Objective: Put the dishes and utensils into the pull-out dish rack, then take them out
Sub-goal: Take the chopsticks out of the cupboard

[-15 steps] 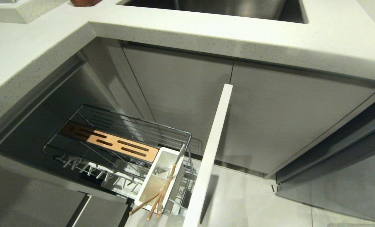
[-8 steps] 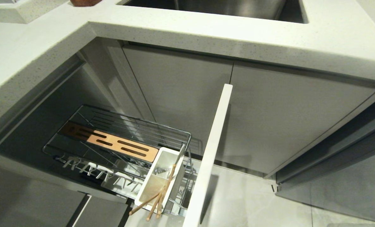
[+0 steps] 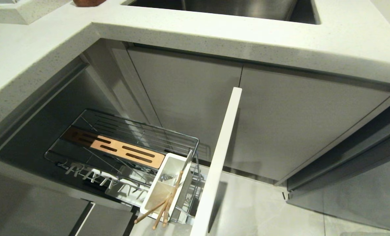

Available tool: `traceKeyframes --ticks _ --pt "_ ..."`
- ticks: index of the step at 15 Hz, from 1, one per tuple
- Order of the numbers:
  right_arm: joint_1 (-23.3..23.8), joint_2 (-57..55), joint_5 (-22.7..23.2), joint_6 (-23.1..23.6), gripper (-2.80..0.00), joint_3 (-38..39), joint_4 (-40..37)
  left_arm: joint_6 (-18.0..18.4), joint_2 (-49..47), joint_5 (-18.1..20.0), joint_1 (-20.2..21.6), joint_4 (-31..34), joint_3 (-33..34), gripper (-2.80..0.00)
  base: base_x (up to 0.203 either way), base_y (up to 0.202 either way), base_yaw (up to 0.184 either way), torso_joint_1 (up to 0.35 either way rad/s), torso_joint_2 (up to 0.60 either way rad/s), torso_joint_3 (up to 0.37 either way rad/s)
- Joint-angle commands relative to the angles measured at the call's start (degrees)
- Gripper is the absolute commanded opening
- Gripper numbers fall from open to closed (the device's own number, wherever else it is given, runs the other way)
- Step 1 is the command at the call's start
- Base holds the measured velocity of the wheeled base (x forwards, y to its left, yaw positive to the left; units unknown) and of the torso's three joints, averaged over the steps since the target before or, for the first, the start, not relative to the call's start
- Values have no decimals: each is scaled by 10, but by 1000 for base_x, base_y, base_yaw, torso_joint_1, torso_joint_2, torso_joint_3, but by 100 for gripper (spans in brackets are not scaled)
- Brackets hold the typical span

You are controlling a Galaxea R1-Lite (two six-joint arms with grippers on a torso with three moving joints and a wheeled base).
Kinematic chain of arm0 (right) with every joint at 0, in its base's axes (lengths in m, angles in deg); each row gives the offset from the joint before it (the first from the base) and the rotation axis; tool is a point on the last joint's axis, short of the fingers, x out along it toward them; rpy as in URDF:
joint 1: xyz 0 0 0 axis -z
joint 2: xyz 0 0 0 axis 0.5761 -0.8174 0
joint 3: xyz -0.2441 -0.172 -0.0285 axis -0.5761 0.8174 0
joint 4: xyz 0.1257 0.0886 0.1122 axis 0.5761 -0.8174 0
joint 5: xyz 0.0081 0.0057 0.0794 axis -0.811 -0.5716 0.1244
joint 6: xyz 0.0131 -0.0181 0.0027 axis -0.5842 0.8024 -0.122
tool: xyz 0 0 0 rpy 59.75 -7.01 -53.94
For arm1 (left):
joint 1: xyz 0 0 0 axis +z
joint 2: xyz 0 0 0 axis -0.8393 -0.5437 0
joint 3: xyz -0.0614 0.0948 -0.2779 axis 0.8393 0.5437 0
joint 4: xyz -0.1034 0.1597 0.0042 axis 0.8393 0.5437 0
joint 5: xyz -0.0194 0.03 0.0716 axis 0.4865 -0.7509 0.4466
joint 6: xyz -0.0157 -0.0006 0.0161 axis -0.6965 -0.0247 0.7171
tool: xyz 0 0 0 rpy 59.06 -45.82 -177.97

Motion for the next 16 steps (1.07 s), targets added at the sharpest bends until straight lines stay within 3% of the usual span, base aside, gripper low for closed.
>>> traceKeyframes --ticks 1,4,7,8,10,12,16 --pt "-1 0 0 0 -280 1 0 -10 5 -1 0 2 -11 0 0 0 0 0 0 0" --pt "0 0 0 0 -280 2 0 -33 21 -1 -1 -27 -34 0 0 0 0 0 0 0" --pt "0 0 0 0 -280 1 0 -39 42 -5 -4 -120 -35 0 0 0 0 0 0 0" --pt "0 0 0 0 -280 2 0 -38 51 -6 -17 -146 -35 -280 0 0 0 0 0 0" --pt "0 0 0 0 -280 2 0 -33 57 -4 -58 -177 -45 -280 0 0 0 0 0 0" --pt "-1 0 0 0 -280 1 0 -30 61 -3 -131 -190 -64 -280 0 0 0 0 0 0" --pt "0 0 0 0 -280 2 0 -25 79 4 -330 -216 -70 -280 0 0 0 0 0 0"
